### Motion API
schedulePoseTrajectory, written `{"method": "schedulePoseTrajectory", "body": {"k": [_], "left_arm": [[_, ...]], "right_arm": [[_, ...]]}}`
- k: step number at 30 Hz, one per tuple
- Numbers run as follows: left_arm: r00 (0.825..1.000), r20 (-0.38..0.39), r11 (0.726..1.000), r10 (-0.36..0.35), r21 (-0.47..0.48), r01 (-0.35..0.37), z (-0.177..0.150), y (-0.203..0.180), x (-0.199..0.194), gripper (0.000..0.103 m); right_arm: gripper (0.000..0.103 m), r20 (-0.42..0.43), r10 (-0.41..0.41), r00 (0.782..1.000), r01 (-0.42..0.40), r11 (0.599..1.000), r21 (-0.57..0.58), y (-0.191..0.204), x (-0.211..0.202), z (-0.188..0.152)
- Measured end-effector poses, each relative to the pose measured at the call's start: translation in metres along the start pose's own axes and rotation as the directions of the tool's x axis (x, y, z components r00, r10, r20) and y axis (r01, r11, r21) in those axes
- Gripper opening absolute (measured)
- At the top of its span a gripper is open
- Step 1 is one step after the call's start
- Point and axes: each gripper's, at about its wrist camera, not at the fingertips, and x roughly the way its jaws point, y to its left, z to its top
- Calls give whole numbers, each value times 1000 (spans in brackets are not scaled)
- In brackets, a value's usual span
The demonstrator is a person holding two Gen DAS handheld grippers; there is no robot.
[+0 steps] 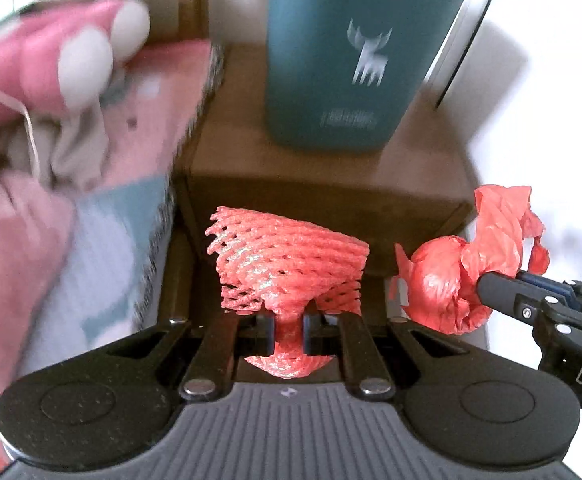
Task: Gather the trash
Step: 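Lift the foam net with left tool while right tool carries the orange bag to the wastebasket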
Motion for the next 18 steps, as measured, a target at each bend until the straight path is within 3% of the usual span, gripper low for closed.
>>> {"method": "schedulePoseTrajectory", "body": {"k": [9, 18], "left_arm": [[994, 91, 997, -62, 41, 59, 55, 5, -81, 11], [971, 190, 986, -143, 110, 124, 86, 16, -147, 11]], "right_arm": [[10, 94, -36, 995, 39, 999, -26, 31, -55, 46], [10, 206, -112, 972, 117, 993, -11, 59, -97, 89]]}}
